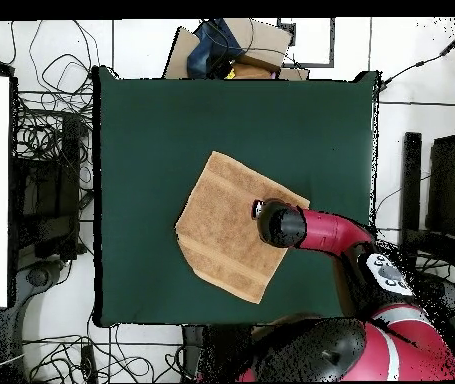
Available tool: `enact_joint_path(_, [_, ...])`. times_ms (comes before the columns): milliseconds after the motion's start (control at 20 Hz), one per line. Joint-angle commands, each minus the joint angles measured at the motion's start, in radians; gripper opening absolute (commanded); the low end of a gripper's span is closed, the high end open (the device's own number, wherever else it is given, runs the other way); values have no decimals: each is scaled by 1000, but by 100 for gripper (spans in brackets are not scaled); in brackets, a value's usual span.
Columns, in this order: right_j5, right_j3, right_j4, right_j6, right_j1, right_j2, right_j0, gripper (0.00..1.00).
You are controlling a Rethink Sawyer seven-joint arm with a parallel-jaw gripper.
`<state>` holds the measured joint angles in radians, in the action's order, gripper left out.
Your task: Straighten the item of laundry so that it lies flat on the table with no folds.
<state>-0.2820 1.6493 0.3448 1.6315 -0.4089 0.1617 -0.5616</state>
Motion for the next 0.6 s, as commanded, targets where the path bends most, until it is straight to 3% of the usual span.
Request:
enact_joint_path(50, [7, -124, 77, -26, 67, 43, -26, 0])
enact_joint_path(600, [-2, -124, 97, -57, 56, 51, -53, 0])
